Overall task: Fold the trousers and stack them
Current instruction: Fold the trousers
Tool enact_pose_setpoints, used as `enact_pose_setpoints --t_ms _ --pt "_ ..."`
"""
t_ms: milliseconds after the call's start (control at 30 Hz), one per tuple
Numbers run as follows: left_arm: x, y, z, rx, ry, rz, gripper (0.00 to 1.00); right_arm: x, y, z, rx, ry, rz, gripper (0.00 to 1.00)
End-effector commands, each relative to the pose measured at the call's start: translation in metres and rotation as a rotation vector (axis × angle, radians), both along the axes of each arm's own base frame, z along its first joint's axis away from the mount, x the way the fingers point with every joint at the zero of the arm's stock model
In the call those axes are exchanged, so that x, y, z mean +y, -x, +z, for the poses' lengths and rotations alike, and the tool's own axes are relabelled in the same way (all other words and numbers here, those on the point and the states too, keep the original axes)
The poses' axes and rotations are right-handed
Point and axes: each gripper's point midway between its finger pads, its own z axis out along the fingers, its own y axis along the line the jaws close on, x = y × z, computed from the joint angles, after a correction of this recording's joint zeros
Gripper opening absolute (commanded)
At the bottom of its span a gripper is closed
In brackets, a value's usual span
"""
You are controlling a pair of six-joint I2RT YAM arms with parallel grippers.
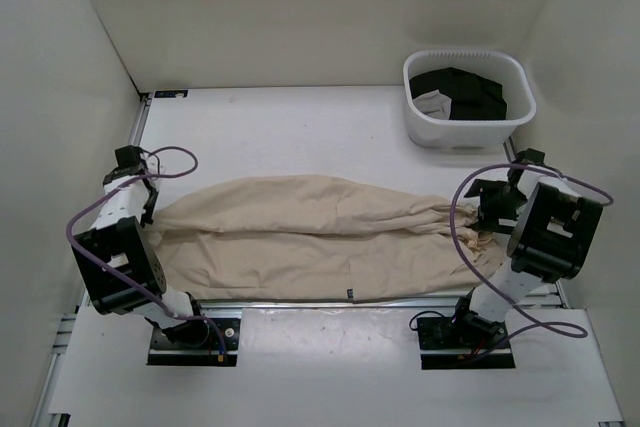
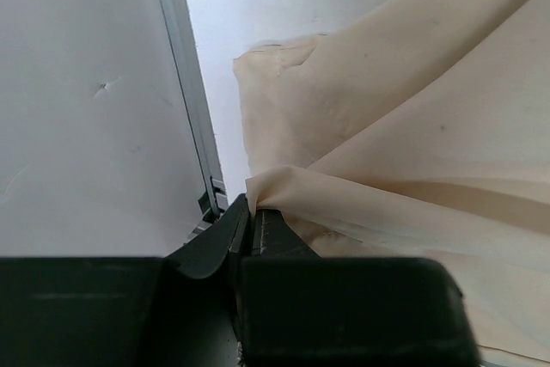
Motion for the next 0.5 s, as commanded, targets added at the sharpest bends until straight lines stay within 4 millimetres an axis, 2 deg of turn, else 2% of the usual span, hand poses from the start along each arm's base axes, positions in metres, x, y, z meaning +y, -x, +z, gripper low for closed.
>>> enact_pose_setpoints --t_ms 0,33,100,133,167,200,233,300,333,433,467 --pt "0.013 -0.011 0.017 -0.059 -0.027 0.008 0.14 -0.014 0.011 -0.012 0.11 0.056 0.004 0.94" --pt "0.014 -0.013 0.021 -0.069 -0.031 0.008 0.14 -0.019 0.013 -0.016 0.125 0.062 -0.007 0.92" --pt "0.018 -0.011 0.022 -0.06 -0.041 0.011 0.14 -0.021 0.009 -0.019 0.115 0.068 0.003 0.81" --pt "0.021 -0.012 0.025 -0.069 -0.046 0.02 0.14 -0.023 0.012 -0.024 0.133 0.079 0.013 0.7" --pt "0.021 -0.012 0.025 -0.069 -0.046 0.02 0.14 -0.025 0.015 -0.023 0.153 0.092 0.012 0.42" --pt "0.021 -0.012 0.025 -0.069 -0.046 0.02 0.14 -0.029 0.014 -0.02 0.153 0.11 0.024 0.28" --pt "0.021 -0.012 0.025 -0.069 -0.046 0.02 0.14 -0.032 0.013 -0.014 0.144 0.131 0.043 0.19" --pt "0.026 -0.018 0.036 -0.087 -0.07 0.013 0.14 -0.038 0.012 -0.003 0.124 0.174 0.069 0.13" --pt "0.028 -0.021 0.041 -0.094 -0.078 0.004 0.14 -0.045 0.008 0.012 0.092 0.219 0.099 0.11" --pt "0.043 -0.039 0.076 -0.17 -0.137 0.017 0.14 -0.051 -0.002 0.044 0.014 0.274 0.161 0.01" --pt "0.05 -0.05 0.102 -0.222 -0.175 0.014 0.14 -0.057 -0.009 0.061 -0.023 0.316 0.198 0.0"
